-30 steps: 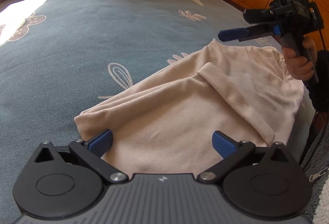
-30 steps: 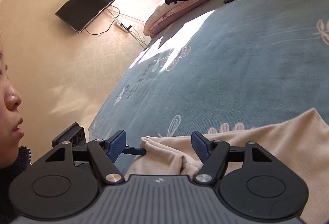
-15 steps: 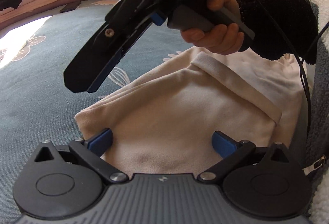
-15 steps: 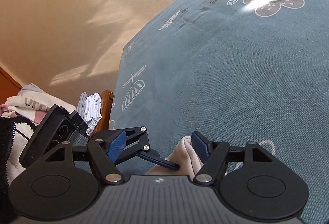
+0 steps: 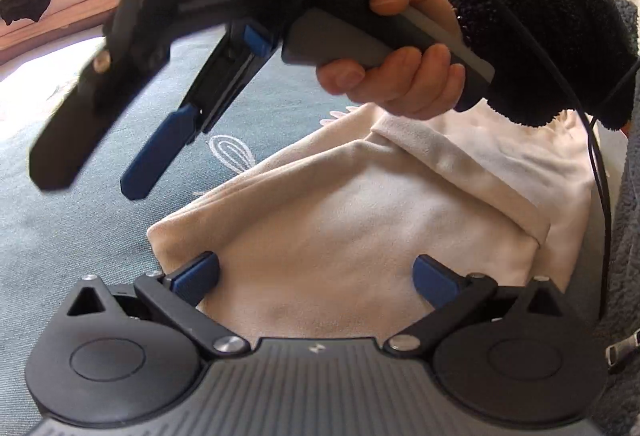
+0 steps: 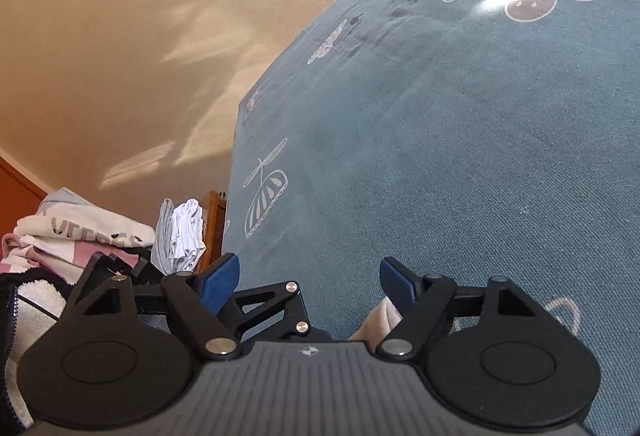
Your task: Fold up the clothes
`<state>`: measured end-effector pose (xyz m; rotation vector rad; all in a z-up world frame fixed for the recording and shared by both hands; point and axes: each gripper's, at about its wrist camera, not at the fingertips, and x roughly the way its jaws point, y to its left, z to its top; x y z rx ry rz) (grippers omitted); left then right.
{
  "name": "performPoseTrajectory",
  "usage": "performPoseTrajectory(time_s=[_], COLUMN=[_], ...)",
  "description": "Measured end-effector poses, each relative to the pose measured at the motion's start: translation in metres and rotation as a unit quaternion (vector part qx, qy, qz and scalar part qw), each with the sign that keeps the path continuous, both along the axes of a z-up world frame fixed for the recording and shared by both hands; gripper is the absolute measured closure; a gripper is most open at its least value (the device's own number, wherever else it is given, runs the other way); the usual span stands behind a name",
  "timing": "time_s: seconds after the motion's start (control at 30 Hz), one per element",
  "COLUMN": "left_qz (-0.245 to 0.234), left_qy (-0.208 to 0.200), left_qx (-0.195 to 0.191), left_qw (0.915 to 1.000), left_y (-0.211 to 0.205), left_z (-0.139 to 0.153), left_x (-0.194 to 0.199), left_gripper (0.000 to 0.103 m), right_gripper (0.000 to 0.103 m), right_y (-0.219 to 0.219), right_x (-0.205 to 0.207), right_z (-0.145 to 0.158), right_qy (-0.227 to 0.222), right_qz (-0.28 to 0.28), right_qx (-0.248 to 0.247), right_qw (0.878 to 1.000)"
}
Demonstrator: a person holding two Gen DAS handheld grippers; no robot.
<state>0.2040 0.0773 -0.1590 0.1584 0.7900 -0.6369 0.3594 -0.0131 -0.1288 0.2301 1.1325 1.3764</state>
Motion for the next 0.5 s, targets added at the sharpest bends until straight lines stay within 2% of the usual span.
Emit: performPoseTrajectory(time_s=[0.1, 0.2, 0.23, 0.3, 0.37, 0.47, 0.5], left_qz=[0.016, 0.016, 0.02, 0.031, 0.026, 0.032, 0.026], left_qy=[0.003, -0.02, -0.013, 0.012, 0.008, 0.007, 0.005], left_qx=[0.002, -0.021, -0.026, -0.026, -0.015, 0.017, 0.01], left_qw=[0.9999, 0.9995, 0.9994, 0.9991, 0.9995, 0.9993, 0.9996], left_y=[0.0, 0.005, 0.006, 0.004, -0.004, -0.019, -0.021], left_z=[0.011, 0.023, 0.021, 0.01, 0.007, 0.023, 0.032], left_x=[0.001, 0.003, 0.009, 0.024, 0.03, 0.029, 0.022], left_gripper=[0.001, 0.001, 0.001, 0.001, 0.001, 0.001, 0.001], right_gripper=[0.021, 0.021, 0.021, 0.021, 0.021, 0.021, 0.021], right_y=[-0.03, -0.072, -0.085, -0.114, -0.137, -0.167, -0.177], right_x=[-0.004, -0.023, -0.033, -0.053, -0.073, -0.101, -0.11], right_z=[0.033, 0.062, 0.069, 0.081, 0.088, 0.093, 0.094], right_qy=[-0.036, -0.064, -0.076, -0.098, -0.106, -0.113, -0.115], right_qz=[-0.064, -0.112, -0.127, -0.161, -0.2, -0.258, -0.277], right_qx=[-0.007, -0.034, -0.046, -0.07, -0.087, -0.091, -0.092], right_qw=[0.997, 0.991, 0.988, 0.98, 0.97, 0.955, 0.95])
